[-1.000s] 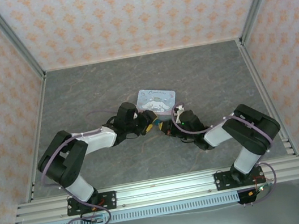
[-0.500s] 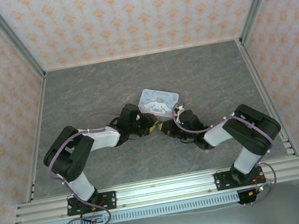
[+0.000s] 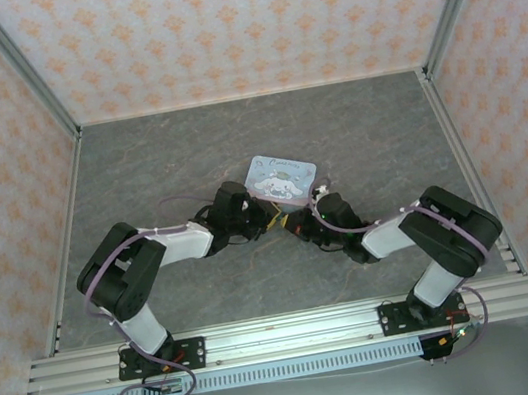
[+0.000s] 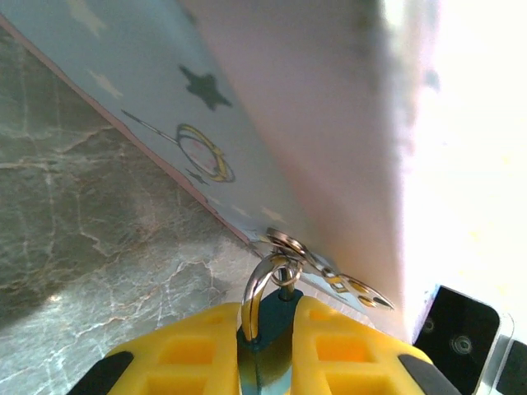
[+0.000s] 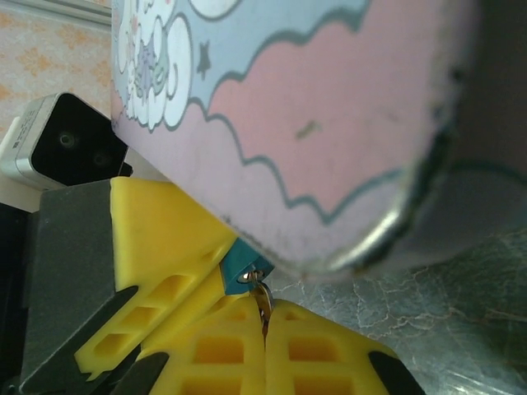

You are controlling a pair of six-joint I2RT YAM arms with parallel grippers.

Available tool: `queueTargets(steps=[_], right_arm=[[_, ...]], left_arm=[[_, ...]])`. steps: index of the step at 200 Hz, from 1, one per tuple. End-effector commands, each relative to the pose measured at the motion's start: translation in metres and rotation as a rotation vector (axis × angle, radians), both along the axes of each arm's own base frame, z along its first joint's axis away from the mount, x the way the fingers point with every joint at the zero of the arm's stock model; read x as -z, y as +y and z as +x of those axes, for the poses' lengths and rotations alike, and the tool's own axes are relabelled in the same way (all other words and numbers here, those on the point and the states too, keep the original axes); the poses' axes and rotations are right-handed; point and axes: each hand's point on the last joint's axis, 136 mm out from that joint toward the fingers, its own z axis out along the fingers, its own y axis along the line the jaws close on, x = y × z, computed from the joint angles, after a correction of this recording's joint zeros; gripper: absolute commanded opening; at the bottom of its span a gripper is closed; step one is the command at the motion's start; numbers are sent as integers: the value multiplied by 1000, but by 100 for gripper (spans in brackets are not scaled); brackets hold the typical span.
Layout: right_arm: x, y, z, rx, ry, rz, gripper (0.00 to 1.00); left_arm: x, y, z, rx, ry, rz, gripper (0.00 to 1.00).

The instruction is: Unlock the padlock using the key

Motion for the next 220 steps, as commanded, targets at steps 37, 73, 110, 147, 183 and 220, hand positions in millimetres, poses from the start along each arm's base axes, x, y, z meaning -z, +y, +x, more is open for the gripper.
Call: queueTargets(steps=[37, 73, 110, 147, 183, 220], right_arm=[[-16, -28, -3, 21, -94, -197, 35], [-24, -60, -11, 25, -189, -380, 47], [-52, -78, -18, -25, -385, -494, 46], [-79, -77, -34, -125, -570, -582, 45], [-84, -70, -48, -207, -724, -694, 45], [-79, -53, -58, -342, -888, -868, 43]], left_arm=[[-21, 0, -5, 18, -11, 38, 0], [-27, 1, -6, 10, -8, 37, 0], [-34, 2, -7, 3, 2, 27, 0], [-41, 6, -9, -5, 1, 44, 0], [-46, 8, -10, -5, -1, 46, 0], [-53, 6, -10, 0, -3, 47, 0]])
